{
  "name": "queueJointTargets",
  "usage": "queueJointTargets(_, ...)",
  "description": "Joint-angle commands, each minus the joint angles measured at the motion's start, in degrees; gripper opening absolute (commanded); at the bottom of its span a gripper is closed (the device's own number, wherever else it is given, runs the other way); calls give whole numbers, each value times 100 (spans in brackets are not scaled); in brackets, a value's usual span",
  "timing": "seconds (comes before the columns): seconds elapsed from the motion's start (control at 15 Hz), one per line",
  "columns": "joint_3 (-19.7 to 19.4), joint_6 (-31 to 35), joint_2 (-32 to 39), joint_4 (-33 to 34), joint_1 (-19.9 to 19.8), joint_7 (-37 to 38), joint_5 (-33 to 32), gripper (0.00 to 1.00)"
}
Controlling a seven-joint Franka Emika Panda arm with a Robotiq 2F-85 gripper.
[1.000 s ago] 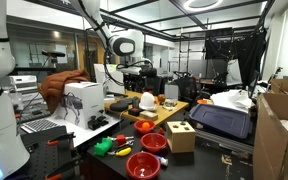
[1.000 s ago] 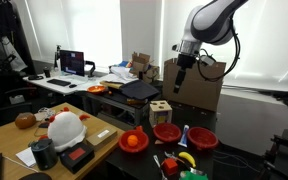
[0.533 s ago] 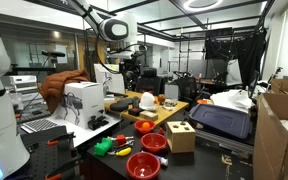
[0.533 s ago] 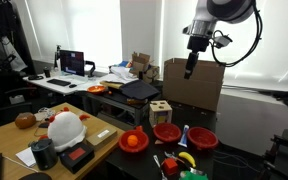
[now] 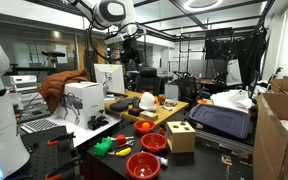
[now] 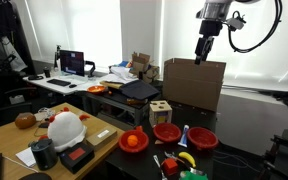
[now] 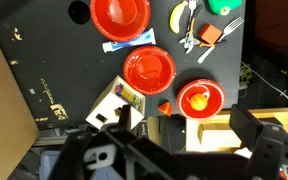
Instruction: Remove the pliers from the bowl and put it on the table
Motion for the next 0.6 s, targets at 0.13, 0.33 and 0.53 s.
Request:
queueJointTargets(0.13, -159, -351, -361, 39, 60, 709, -239, 100)
queueJointTargets(0.33, -184, -321, -479, 38, 42, 955, -261, 100)
queueJointTargets(0.53, -216, -415, -531, 74, 34, 1144, -210, 100)
